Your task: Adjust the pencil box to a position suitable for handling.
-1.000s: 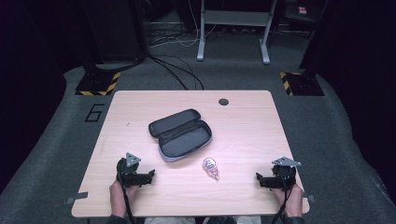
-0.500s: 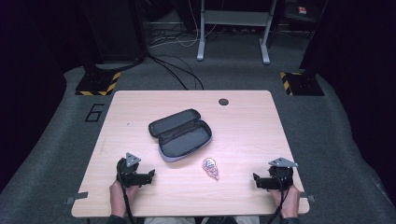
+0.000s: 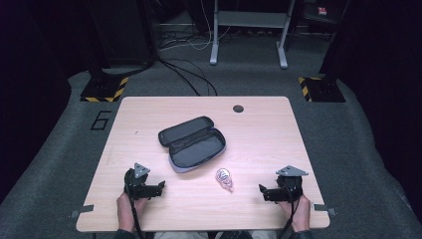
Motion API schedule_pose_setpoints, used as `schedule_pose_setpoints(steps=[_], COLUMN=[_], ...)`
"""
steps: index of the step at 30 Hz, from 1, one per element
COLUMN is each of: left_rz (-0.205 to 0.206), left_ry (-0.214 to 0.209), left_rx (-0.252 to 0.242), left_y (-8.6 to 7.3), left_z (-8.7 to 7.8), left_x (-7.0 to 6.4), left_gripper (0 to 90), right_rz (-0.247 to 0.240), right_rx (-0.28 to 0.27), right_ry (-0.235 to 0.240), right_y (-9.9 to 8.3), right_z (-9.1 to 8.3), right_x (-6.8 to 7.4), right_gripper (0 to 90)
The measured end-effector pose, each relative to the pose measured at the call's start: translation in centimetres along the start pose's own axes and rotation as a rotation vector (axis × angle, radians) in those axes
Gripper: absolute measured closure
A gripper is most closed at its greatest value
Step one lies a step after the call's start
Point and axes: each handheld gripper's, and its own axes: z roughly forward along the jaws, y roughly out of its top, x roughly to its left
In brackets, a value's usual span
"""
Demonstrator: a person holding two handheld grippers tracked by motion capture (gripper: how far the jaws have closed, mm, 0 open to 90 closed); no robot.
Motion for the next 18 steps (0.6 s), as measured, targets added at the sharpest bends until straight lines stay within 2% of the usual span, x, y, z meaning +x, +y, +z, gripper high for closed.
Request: schedule_pose_setpoints(steps=[7,12,15,18], left_rz=[0.0,-0.001,0.0,0.0], left_ry=[0.0,0.0,0.0,-0.002], left_rx=[0.0,0.0,0.0,0.001], left_y=[0.0,0.0,0.0,0.0], left_z=[0.0,0.0,0.0,0.0], left_x=[0.0,0.0,0.0,0.0], left_gripper=[6.1,6.0,6.0,6.0], right_rz=[-0.036,-0.058,-0.064,-0.083], right_rx=[0.005,0.007,0.006,0.007], right_ry=[0.021,0.046,0.083,0.085], right_y=[0.9,1.5,2.1,2.4], right_z=[0.4,0.8,1.2,1.3], right_x=[1.5,2.5,3.4,3.8], right_gripper=[0.0,0.0,0.0,0.0])
